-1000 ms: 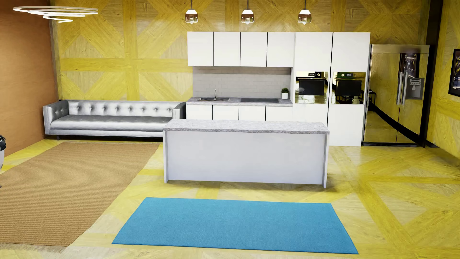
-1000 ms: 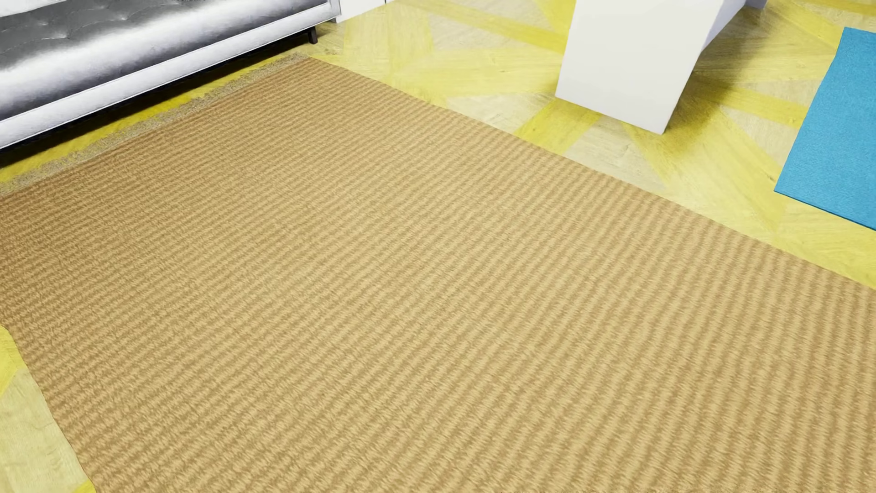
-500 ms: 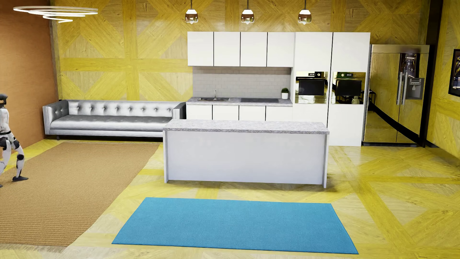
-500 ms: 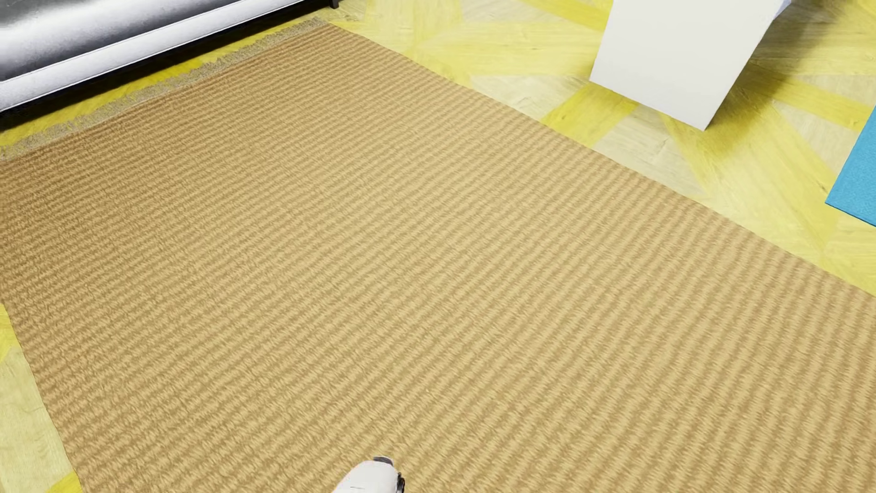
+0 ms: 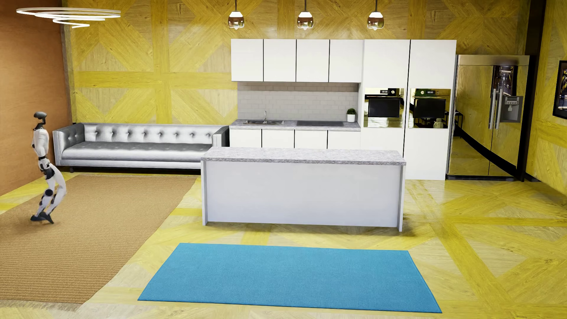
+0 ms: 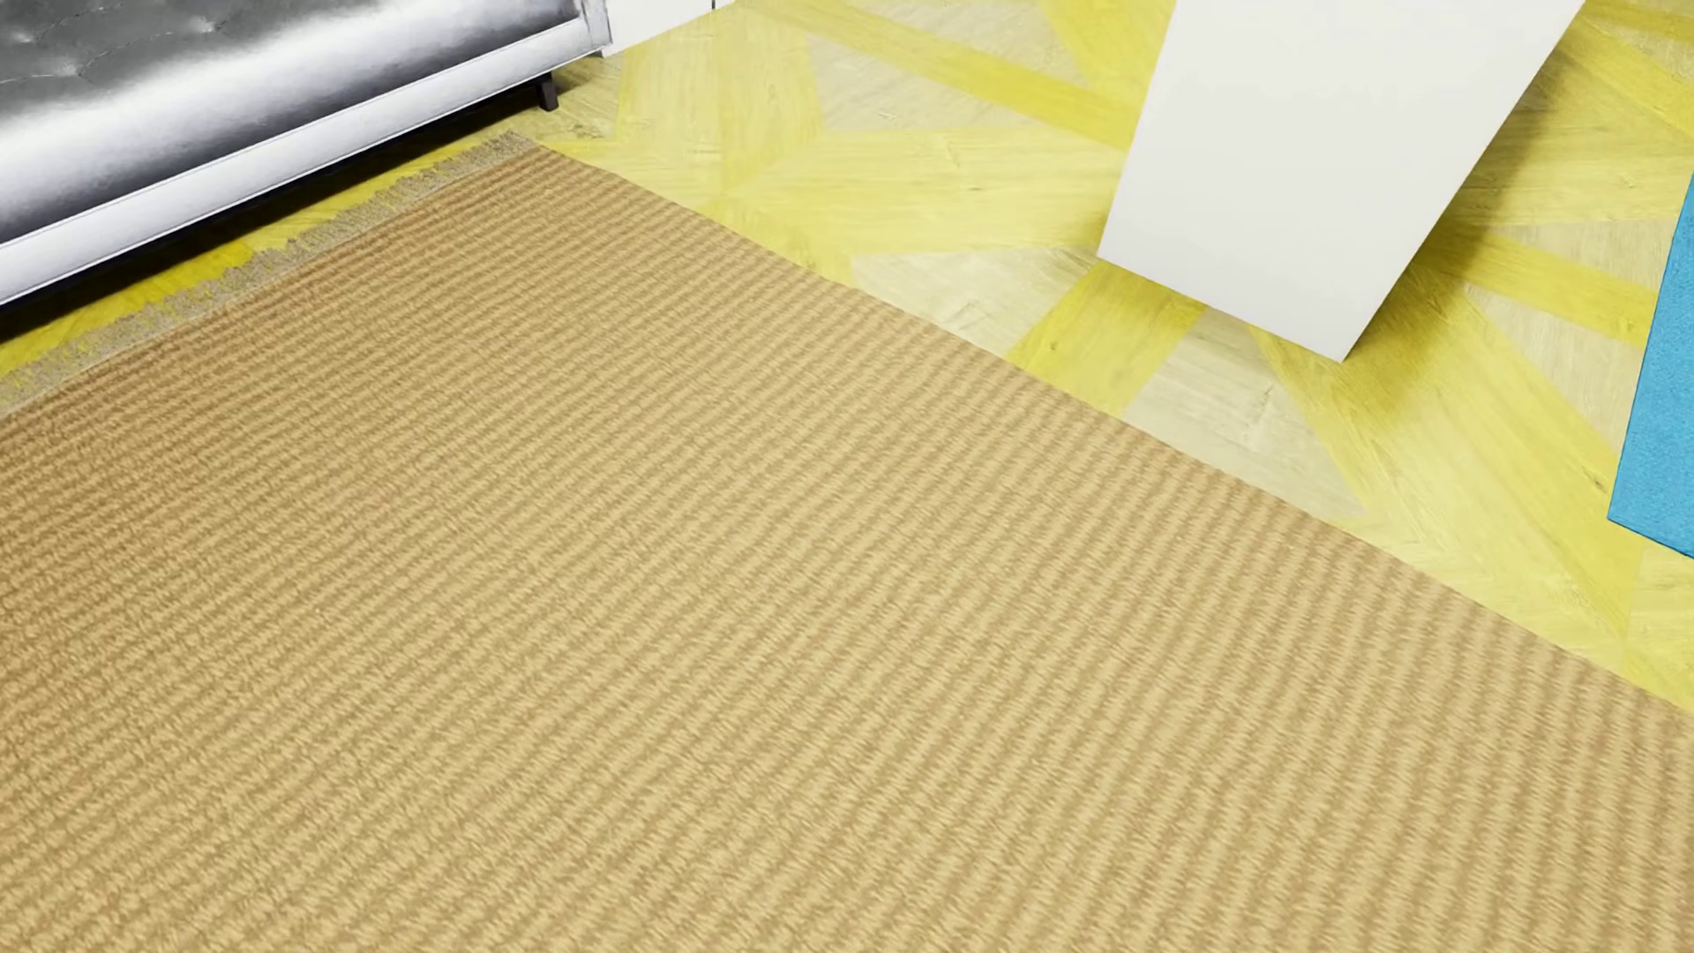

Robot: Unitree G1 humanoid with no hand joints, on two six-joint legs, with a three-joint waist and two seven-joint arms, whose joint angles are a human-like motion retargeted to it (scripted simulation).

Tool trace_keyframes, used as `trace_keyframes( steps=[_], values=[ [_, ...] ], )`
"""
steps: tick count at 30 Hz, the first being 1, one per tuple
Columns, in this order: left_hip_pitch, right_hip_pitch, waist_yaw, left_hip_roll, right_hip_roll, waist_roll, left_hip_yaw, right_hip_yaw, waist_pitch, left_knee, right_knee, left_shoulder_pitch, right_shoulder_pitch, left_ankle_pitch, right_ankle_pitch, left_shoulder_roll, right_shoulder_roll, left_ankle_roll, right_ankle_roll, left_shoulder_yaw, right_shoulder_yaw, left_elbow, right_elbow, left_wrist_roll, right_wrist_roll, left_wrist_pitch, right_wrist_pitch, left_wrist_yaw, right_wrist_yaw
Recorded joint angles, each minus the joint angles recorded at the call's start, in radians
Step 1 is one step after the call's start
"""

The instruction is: Circle the counter

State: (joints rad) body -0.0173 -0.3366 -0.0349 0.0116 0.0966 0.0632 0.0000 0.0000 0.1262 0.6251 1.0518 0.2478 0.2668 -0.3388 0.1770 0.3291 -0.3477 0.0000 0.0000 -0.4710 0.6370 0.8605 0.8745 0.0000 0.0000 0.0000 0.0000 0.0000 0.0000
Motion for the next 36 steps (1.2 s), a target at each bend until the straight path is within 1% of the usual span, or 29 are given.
trace_keyframes(
  steps=[1,2,3,4,5,6,7,8,9,10,11,12,13,15,17,19,21,22,23,24,25,27,28,29,31,32,34,35,36],
  values=[
    [0.075,-0.053,-0.038,0.006,0.012,0.006,0.0,0.0,-0.001,-0.059,-0.19,-0.018,0.006,0.007,0.045,0.018,-0.01,0.0,0.0,-0.003,0.032,-0.033,0.003,0.0,0.0,0.0,0.0,0.0,0.0],
    [0.146,-0.09,-0.07,0.009,0.015,0.007,0.0,0.0,-0.005,-0.1,-0.372,-0.04,0.023,-0.004,0.022,0.03,-0.017,0.0,0.0,-0.001,0.029,-0.061,-0.006,0.0,0.0,0.0,0.0,0.0,0.0],
    [0.207,-0.119,-0.1,0.01,0.014,0.007,0.0,0.0,-0.014,-0.131,-0.523,-0.059,0.032,-0.021,-0.12,0.042,-0.015,0.0,0.0,0.006,0.019,-0.086,-0.006,0.0,0.0,0.0,0.0,0.0,0.0],
    [0.254,-0.144,-0.117,0.013,0.008,0.004,0.0,0.0,-0.027,-0.139,-0.607,-0.08,0.044,-0.039,-0.323,0.053,-0.018,0.0,0.0,0.01,0.03,-0.103,-0.011,0.0,0.0,0.0,0.0,0.0,0.0],
    [0.286,-0.167,-0.136,0.021,0.007,0.009,0.0,0.0,-0.035,-0.13,-0.607,-0.097,0.049,-0.051,-0.426,0.056,-0.015,0.0,0.0,0.021,0.037,-0.102,0.006,0.0,0.0,0.0,0.0,0.0,0.0],
    [0.314,-0.185,-0.167,0.026,0.006,0.014,0.0,0.0,-0.03,-0.111,-0.594,-0.101,0.052,-0.041,-0.325,0.052,-0.019,0.0,0.0,0.041,0.05,-0.095,0.006,0.0,0.0,0.0,0.0,0.0,0.0],
    [0.33,-0.222,-0.178,0.043,0.018,0.029,0.0,0.0,-0.036,-0.071,-0.528,-0.095,0.056,0.016,-0.097,0.044,-0.02,0.0,0.0,0.059,0.052,-0.083,0.013,0.0,0.0,0.0,0.0,0.0,0.0],
    [0.315,-0.245,-0.179,0.069,0.04,0.054,0.0,0.0,-0.043,0.005,-0.453,-0.081,0.053,0.135,0.069,0.028,-0.017,0.0,0.0,0.072,0.062,-0.063,0.027,0.0,0.0,0.0,0.0,0.0,0.0],
    [0.282,-0.212,-0.154,0.096,0.071,0.072,0.0,0.0,-0.039,0.156,-0.393,-0.062,0.045,0.309,0.099,0.013,-0.016,0.0,0.0,0.062,0.072,-0.035,0.047,0.0,0.0,0.0,0.0,0.0,0.0],
    [0.182,-0.169,-0.12,0.111,0.102,0.075,0.0,0.0,-0.047,0.355,-0.37,-0.044,0.032,0.446,0.081,0.01,-0.013,0.0,0.0,0.044,0.075,-0.009,0.057,0.0,0.0,0.0,0.0,0.0,0.0],
    [0.064,-0.104,-0.083,0.133,0.131,0.08,0.0,0.0,-0.045,0.561,-0.378,-0.034,0.022,0.419,0.038,0.013,-0.014,0.0,0.0,0.01,0.054,0.001,0.037,0.0,0.0,0.0,0.0,0.0,0.0],
    [-0.022,0.007,-0.032,0.14,0.144,0.075,0.0,0.0,-0.024,0.693,-0.42,-0.024,0.001,0.287,-0.031,0.012,-0.011,0.0,0.0,-0.001,0.031,-0.001,0.03,0.0,0.0,0.0,0.0,0.0,0.0],
    [-0.113,0.112,0.024,0.129,0.135,0.055,0.0,0.0,-0.012,0.741,-0.462,-0.015,-0.033,0.178,-0.108,0.012,-0.01,0.0,0.0,-0.016,0.026,0.008,0.032,0.0,0.0,0.0,0.0,0.0,0.0],
    [-0.272,0.294,0.148,0.112,0.115,0.016,0.0,0.0,-0.011,0.613,-0.546,0.02,-0.086,0.087,-0.268,0.018,-0.028,0.0,0.0,-0.018,0.003,0.009,-0.026,0.0,0.0,0.0,0.0,0.0,0.0],
    [-0.362,0.469,0.221,0.11,0.084,-0.005,0.0,0.0,-0.013,0.307,-0.626,0.061,-0.139,0.131,-0.432,0.029,-0.054,0.0,0.0,-0.013,-0.029,-0.004,-0.094,0.0,0.0,0.0,0.0,0.0,0.0],
    [-0.414,0.577,0.263,0.119,0.071,-0.009,0.0,0.0,-0.045,-0.035,-0.65,0.069,-0.202,0.237,-0.552,0.024,-0.065,0.0,0.0,-0.008,-0.082,0.033,-0.109,0.0,0.0,0.0,0.0,0.0,0.0],
    [-0.447,0.638,0.293,0.118,0.054,-0.018,0.0,0.0,-0.063,-0.116,-0.63,0.073,-0.226,0.238,-0.521,0.022,-0.075,0.0,0.0,-0.014,-0.113,0.066,-0.134,0.0,0.0,0.0,0.0,0.0,0.0],
    [-0.455,0.672,0.31,0.097,0.026,-0.032,0.0,0.0,-0.059,-0.043,-0.582,0.079,-0.211,0.214,-0.46,0.021,-0.072,0.0,0.0,-0.009,-0.122,0.079,-0.15,0.0,0.0,0.0,0.0,0.0,0.0],
    [-0.443,0.684,0.325,0.078,0.001,-0.042,0.0,0.0,-0.068,0.031,-0.496,0.082,-0.18,0.245,-0.361,0.022,-0.059,0.0,0.0,-0.029,-0.145,0.107,-0.151,0.0,0.0,0.0,0.0,0.0,0.0],
    [-0.454,0.628,0.325,0.057,-0.027,-0.061,0.0,0.0,-0.088,0.11,-0.336,0.086,-0.152,0.261,-0.213,0.016,-0.031,0.0,0.0,-0.019,-0.165,0.133,-0.122,0.0,0.0,0.0,0.0,0.0,0.0],
    [-0.406,0.559,0.31,0.02,-0.058,-0.077,0.0,0.0,-0.076,0.167,-0.12,0.088,-0.124,0.217,-0.086,0.009,-0.009,0.0,0.0,-0.007,-0.158,0.156,-0.088,0.0,0.0,0.0,0.0,0.0,0.0],
    [-0.247,0.322,0.237,-0.013,-0.072,-0.082,0.0,0.0,-0.047,0.125,0.285,0.066,-0.106,0.143,-0.082,0.007,0.005,0.0,0.0,-0.015,-0.081,0.148,-0.053,0.0,0.0,0.0,0.0,0.0,0.0],
    [-0.165,0.211,0.175,-0.003,-0.055,-0.065,0.0,0.0,-0.041,0.079,0.31,0.051,-0.099,0.133,-0.067,0.014,0.01,0.0,0.0,-0.025,-0.03,0.127,-0.034,0.0,0.0,0.0,0.0,0.0,0.0],
    [-0.089,0.128,0.11,0.001,-0.04,-0.047,0.0,0.0,-0.028,0.032,0.214,0.034,-0.081,0.129,-0.023,0.019,0.016,0.0,0.0,-0.023,-0.01,0.099,-0.005,0.0,0.0,0.0,0.0,0.0,0.0],
    [0.063,0.006,0.024,0.011,-0.021,-0.024,0.0,0.0,-0.02,-0.064,-0.192,-0.006,-0.033,0.108,0.14,0.035,0.01,0.0,0.0,-0.013,-0.003,0.022,0.035,0.0,0.0,0.0,0.0,0.0,0.0],
    [0.124,-0.026,-0.003,0.012,-0.019,-0.017,0.0,0.0,-0.025,-0.094,-0.397,-0.017,-0.013,0.094,0.099,0.046,0.002,0.0,0.0,0.01,0.005,-0.035,0.043,0.0,0.0,0.0,0.0,0.0,0.0],
    [0.209,-0.064,-0.039,0.027,-0.007,-0.006,0.0,0.0,-0.04,-0.097,-0.579,-0.036,0.018,0.056,-0.289,0.066,-0.011,0.0,0.0,0.067,0.038,-0.106,0.06,0.0,0.0,0.0,0.0,0.0,0.0],
    [0.24,-0.085,-0.051,0.031,0.002,0.003,0.0,0.0,-0.044,-0.074,-0.572,-0.031,0.036,0.058,-0.268,0.07,-0.026,0.0,0.0,0.092,0.062,-0.118,0.045,0.0,0.0,0.0,0.0,0.0,0.0],
    [0.26,-0.094,-0.058,0.036,0.019,0.01,0.0,0.0,-0.05,-0.024,-0.529,-0.016,0.053,0.102,-0.136,0.067,-0.031,0.0,0.0,0.12,0.067,-0.118,0.048,0.0,0.0,0.0,0.0,0.0,0.0]
  ],
)
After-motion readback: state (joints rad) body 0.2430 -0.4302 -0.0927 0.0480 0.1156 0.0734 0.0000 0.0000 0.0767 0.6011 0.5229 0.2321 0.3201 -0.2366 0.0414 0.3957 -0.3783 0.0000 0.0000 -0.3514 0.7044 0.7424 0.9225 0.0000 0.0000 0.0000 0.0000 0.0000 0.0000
